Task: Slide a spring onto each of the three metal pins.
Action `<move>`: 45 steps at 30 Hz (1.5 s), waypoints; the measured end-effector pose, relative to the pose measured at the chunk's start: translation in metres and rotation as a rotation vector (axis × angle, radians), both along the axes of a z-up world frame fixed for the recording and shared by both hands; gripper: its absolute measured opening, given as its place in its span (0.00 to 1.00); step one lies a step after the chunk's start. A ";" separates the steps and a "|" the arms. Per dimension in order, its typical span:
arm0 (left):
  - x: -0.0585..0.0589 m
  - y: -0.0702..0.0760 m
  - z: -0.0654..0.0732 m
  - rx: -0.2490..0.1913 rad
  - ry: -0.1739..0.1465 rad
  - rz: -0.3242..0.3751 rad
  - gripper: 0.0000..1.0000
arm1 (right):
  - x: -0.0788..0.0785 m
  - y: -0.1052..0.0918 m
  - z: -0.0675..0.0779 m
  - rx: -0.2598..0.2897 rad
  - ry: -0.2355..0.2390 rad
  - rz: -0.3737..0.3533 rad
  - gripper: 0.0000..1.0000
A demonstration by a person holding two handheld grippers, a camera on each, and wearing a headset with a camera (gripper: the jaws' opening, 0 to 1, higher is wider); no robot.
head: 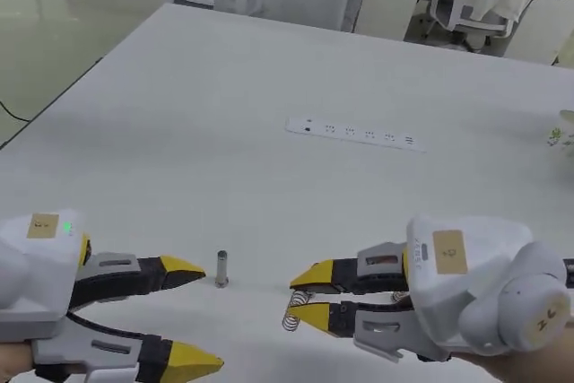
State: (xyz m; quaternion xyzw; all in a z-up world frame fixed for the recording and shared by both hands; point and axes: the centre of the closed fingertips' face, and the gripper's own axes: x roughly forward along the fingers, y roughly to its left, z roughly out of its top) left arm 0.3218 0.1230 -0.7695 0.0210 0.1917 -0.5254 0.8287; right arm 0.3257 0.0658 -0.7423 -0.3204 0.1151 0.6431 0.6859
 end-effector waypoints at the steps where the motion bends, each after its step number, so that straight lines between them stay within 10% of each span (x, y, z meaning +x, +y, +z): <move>1: 0.000 0.001 0.000 0.003 -0.002 0.002 0.59 | 0.000 0.000 0.000 0.000 -0.001 0.001 0.07; 19: 0.008 0.024 0.003 0.009 -0.013 0.091 0.97 | 0.003 0.001 -0.001 -0.015 -0.012 0.008 0.07; 45: 0.002 0.037 0.002 0.003 -0.023 0.104 0.97 | 0.022 0.031 -0.001 -0.005 -0.023 0.027 0.07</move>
